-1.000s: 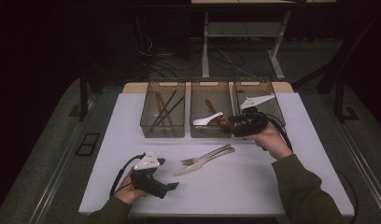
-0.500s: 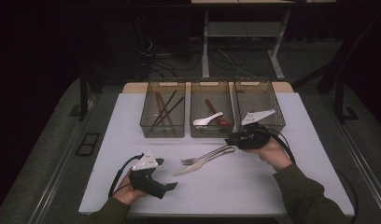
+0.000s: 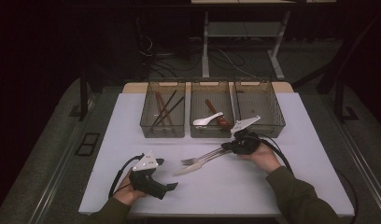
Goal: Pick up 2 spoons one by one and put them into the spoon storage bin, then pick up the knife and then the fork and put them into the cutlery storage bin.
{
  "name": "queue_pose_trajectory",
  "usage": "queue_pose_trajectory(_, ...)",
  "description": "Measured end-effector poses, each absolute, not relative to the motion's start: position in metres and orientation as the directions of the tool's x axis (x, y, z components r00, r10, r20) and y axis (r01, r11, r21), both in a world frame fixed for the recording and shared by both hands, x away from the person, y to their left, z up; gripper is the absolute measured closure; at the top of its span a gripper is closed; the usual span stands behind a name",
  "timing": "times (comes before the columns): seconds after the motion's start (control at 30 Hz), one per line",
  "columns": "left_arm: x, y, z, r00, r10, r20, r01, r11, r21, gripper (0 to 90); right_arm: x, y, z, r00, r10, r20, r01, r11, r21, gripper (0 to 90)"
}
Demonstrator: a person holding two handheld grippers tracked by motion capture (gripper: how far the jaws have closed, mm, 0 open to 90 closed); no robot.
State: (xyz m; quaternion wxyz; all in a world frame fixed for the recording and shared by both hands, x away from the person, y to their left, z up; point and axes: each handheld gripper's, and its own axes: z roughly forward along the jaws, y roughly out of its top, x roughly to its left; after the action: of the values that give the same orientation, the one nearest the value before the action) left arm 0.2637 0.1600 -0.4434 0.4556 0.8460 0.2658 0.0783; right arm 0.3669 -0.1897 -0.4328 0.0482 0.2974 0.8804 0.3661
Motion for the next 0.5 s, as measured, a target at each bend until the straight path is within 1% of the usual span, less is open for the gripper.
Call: queue_pose_trajectory(0.5,0.265,0.161,-0.444,0.848,0.519,-0.110,0.379,-0.447,0.811,0.0,0.368,-0.169,-0.443,-0.841,0.527,0.121,0.462,0.582,0.669,89.7)
